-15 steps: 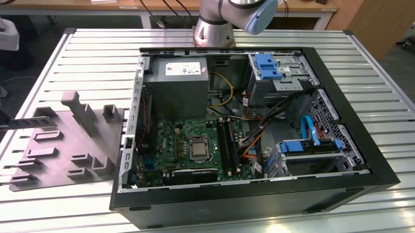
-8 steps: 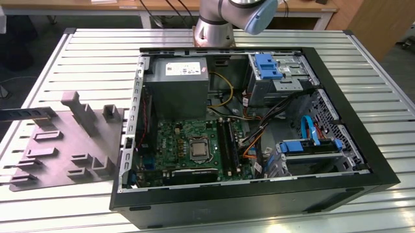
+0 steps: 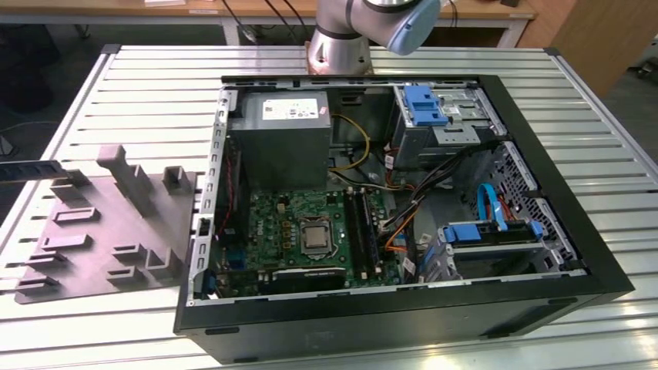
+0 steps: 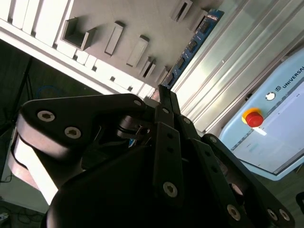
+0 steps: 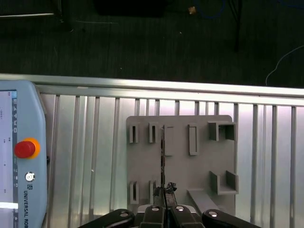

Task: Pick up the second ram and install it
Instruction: 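Pick up the second ram and move it above second insertion slot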

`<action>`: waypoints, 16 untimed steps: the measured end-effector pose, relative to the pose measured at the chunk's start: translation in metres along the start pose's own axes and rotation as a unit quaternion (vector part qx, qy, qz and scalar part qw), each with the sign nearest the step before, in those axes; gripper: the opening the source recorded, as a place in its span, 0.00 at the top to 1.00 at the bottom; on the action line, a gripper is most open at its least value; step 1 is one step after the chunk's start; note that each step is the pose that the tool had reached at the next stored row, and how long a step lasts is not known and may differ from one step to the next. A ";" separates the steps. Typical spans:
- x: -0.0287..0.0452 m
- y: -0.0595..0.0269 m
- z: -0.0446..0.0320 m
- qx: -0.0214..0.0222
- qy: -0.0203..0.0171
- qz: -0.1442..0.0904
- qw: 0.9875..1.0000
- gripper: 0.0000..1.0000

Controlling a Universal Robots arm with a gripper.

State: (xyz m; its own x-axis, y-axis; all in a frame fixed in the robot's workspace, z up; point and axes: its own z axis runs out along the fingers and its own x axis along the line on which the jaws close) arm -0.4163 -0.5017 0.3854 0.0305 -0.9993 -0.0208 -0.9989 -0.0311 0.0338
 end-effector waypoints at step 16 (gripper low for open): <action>0.0001 -0.0099 -0.0026 0.000 0.000 0.000 1.000 0.89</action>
State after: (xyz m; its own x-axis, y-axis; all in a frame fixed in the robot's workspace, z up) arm -0.4063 -0.5016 0.3877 0.0304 -0.9993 -0.0208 -0.9989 -0.0311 0.0338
